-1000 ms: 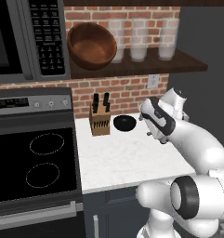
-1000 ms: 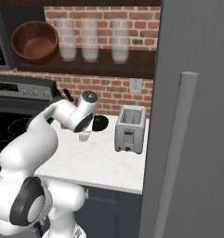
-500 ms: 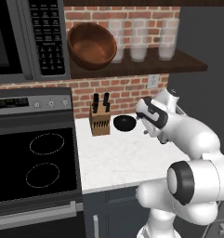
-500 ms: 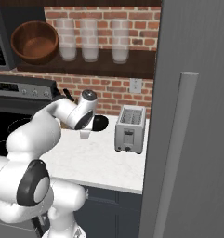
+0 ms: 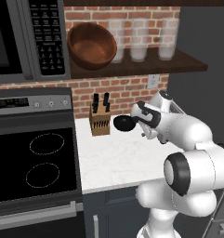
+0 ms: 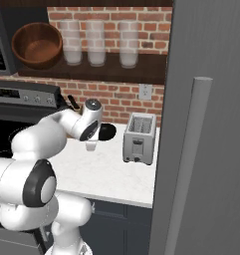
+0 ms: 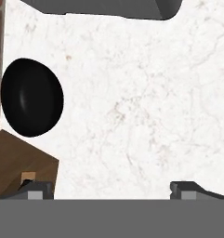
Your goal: Pick up the bowls on the counter and stack them on top of one another in the open cabinet. Place the smaller bowl on top of the larger bowl.
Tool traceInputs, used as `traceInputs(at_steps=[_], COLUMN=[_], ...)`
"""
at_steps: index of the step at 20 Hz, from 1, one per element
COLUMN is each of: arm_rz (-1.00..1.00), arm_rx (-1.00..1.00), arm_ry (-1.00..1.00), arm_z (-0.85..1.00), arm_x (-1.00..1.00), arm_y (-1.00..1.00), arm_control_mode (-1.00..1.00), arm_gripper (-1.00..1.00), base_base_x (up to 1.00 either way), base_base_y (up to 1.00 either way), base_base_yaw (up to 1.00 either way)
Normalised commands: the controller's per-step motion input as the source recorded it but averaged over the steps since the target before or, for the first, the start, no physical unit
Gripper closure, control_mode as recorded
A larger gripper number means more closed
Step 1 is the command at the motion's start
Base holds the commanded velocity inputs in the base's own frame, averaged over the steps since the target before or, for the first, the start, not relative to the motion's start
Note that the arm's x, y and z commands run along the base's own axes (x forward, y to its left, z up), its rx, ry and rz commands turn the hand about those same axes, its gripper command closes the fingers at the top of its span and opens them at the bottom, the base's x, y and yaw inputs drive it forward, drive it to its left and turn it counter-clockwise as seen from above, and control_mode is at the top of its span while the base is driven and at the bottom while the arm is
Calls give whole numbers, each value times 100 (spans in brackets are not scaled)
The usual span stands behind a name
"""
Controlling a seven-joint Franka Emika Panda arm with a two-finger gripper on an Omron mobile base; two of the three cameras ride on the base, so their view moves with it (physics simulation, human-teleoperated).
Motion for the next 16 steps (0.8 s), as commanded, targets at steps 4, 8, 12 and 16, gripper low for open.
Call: traceInputs(at_steps=[4, 8, 12, 16], arm_rz=[0, 0, 0, 0], arm_rx=[0, 0, 0, 0], arm_ry=[0, 0, 5, 5], arm_z=[-14, -4, -4, -8], arm_x=[20, 24, 35, 31], arm_y=[0, 0, 0, -2], arm_control_mode=[-100, -100, -100, -100], arm_gripper=[-100, -100, -100, -100], base_base_x=[0, 0, 0, 0], base_base_y=[0, 0, 0, 0], base_base_yaw=[0, 0, 0, 0])
